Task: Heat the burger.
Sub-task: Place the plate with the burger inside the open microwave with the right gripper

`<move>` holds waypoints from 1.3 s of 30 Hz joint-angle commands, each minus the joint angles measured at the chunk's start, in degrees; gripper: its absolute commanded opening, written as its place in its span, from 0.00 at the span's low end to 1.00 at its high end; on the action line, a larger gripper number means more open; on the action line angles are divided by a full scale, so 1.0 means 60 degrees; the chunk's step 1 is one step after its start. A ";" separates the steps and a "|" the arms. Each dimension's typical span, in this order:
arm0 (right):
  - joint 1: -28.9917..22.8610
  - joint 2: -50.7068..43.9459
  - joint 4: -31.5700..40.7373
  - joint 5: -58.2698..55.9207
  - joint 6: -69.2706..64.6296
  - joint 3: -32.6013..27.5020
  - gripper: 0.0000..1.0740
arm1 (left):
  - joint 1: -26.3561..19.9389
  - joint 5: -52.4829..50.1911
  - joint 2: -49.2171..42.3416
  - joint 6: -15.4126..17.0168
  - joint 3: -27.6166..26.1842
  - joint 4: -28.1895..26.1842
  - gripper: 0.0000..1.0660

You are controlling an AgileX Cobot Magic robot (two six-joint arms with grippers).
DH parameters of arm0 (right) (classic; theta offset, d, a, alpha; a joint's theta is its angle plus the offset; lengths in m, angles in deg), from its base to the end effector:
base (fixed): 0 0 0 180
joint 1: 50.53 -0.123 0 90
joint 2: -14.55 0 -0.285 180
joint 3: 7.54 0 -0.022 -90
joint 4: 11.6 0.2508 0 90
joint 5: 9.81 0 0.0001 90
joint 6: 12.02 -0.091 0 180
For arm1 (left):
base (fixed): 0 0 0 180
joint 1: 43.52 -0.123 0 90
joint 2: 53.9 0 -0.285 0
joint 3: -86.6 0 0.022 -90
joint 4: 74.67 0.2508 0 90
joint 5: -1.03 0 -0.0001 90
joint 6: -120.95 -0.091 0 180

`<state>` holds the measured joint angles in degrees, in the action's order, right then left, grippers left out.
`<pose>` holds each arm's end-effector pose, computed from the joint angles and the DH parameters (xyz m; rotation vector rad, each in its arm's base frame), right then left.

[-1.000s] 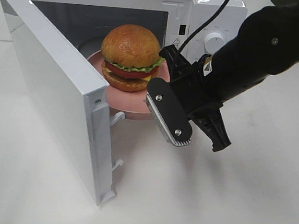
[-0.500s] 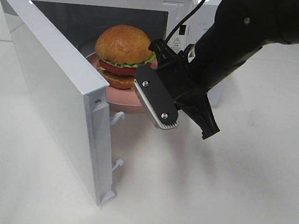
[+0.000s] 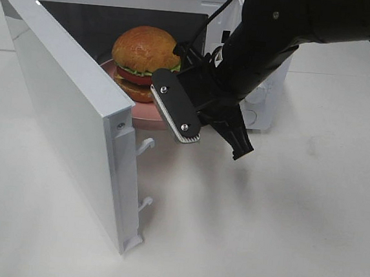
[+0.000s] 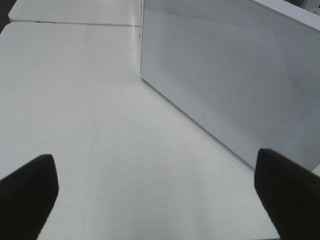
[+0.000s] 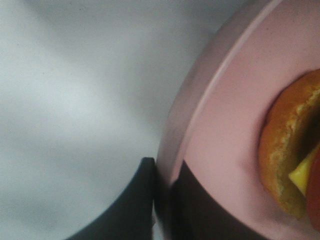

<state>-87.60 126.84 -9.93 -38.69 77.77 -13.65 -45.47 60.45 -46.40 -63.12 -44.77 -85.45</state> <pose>0.3090 0.2351 0.2102 -2.3155 1.1891 -0.3141 -0.0048 -0.0148 0.2801 0.0435 2.0058 -0.1570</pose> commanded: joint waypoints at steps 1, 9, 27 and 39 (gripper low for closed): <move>-0.0010 -0.0048 0.0000 0.0458 -0.0086 0.0277 0.00 | 0.0010 -0.0076 -0.0162 0.0000 0.0019 0.0010 0.94; -0.0010 0.0554 0.0000 0.0420 -0.0296 0.0831 0.00 | 0.0010 -0.0076 -0.0162 0.0000 0.0019 0.0010 0.94; -0.0010 0.1719 -0.0210 0.0420 -0.0984 0.2273 0.00 | 0.0010 -0.0076 -0.0162 0.0000 0.0019 0.0010 0.94; -0.0010 0.2492 -0.0602 0.0172 -0.1375 0.3505 0.00 | 0.0010 -0.0076 -0.0162 0.0000 0.0019 0.0010 0.94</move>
<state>-87.65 142.14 -12.51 -39.84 70.14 5.60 -45.47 60.45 -46.40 -63.12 -44.77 -85.39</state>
